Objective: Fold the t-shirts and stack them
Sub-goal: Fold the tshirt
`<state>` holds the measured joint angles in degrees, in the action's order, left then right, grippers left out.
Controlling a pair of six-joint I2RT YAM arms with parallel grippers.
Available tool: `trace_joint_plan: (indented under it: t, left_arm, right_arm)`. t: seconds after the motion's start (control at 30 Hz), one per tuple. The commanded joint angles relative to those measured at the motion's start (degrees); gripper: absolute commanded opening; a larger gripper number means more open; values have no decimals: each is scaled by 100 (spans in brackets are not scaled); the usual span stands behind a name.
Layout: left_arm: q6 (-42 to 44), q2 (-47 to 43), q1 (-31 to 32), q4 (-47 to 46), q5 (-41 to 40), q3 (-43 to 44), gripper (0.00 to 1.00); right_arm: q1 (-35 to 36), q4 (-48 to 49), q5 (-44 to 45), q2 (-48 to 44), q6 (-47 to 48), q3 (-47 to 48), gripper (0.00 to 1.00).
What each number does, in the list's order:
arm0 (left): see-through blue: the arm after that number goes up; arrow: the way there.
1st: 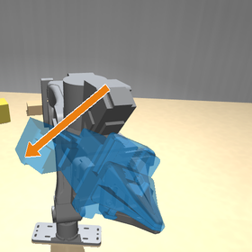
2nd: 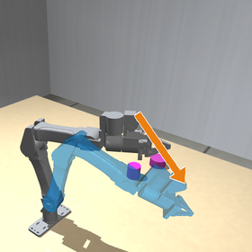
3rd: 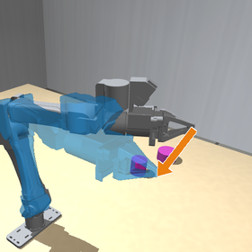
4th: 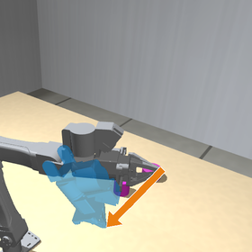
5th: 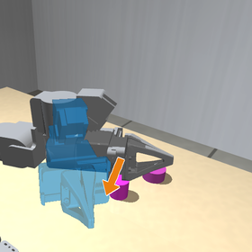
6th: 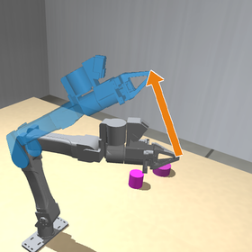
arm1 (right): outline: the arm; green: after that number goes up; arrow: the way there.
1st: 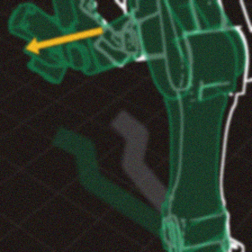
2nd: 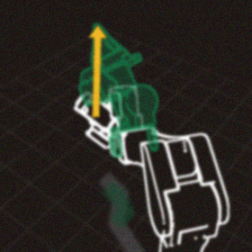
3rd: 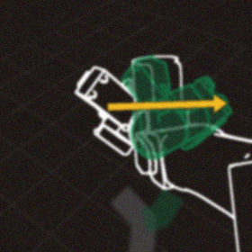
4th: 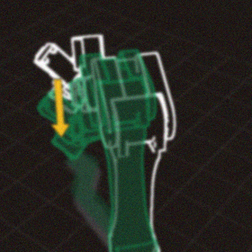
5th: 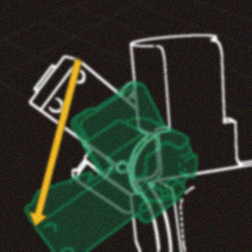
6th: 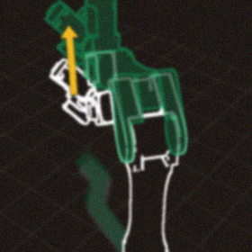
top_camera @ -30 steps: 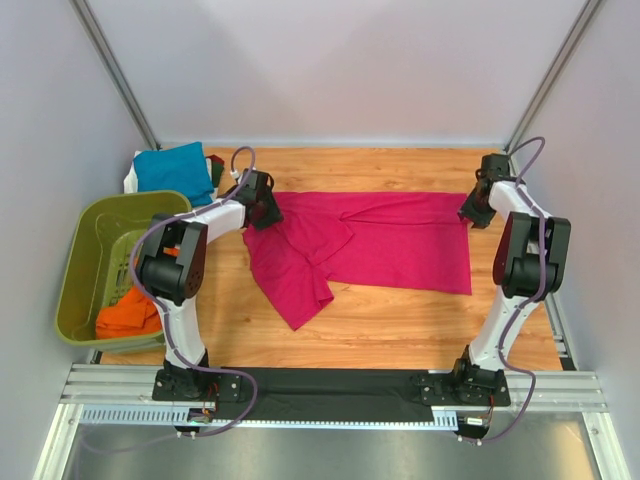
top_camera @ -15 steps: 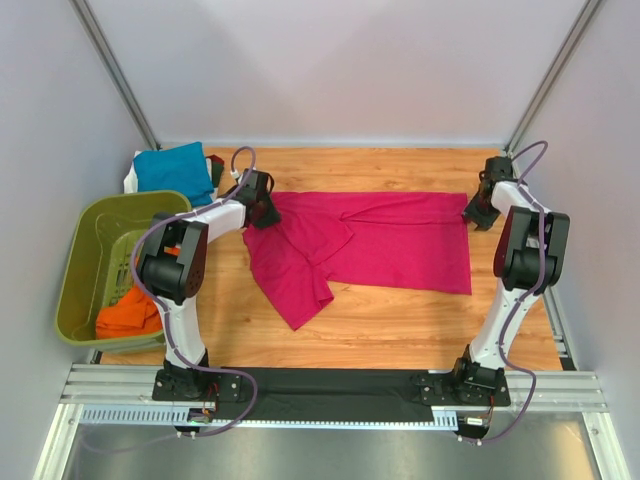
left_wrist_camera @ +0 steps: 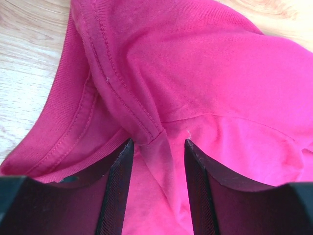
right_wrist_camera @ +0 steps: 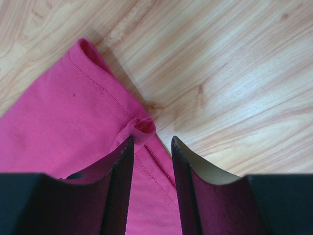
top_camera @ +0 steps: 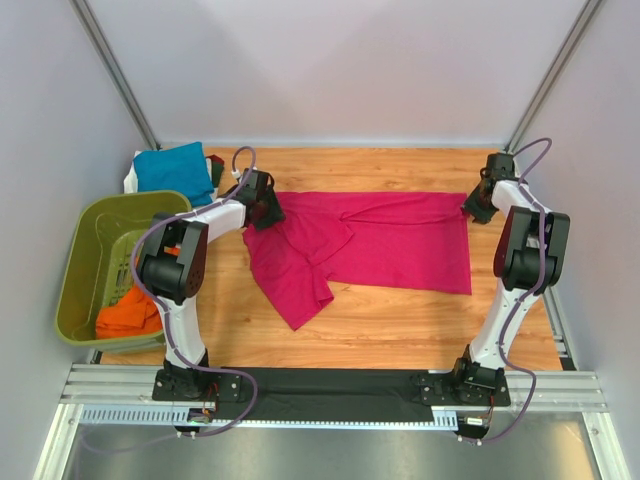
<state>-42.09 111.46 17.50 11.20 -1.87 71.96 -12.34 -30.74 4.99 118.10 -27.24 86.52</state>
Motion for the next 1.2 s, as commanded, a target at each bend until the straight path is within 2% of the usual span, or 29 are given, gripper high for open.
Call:
trace_joint_plan:
  t: [0.0,0.1,0.67,0.93,1.07,1.17]
  left_arm:
    - [-10,-81,26,-215,108,99,53]
    - [-28,-81,34,-233,108,63,49]
    - [-221,-1310,254,-233,257,-683,51]
    - [-414,-1478,509,-276,239,-947,51]
    - [-450,-1452,579,-311,257,-965,51]
    - [-432,-1460,597,-329,266,-983,51]
  right_arm:
    - [-5,270,-69,-156,-132,32,39]
    - [-6,306,-51,-165,-150,5,38]
    - [-14,411,-33,-323,-97,-82,39]
    - [-6,569,-297,-428,-307,-144,39]
    - [-5,683,-104,-762,-536,-451,42]
    - [-5,1131,-78,-1043,-668,-917,43]
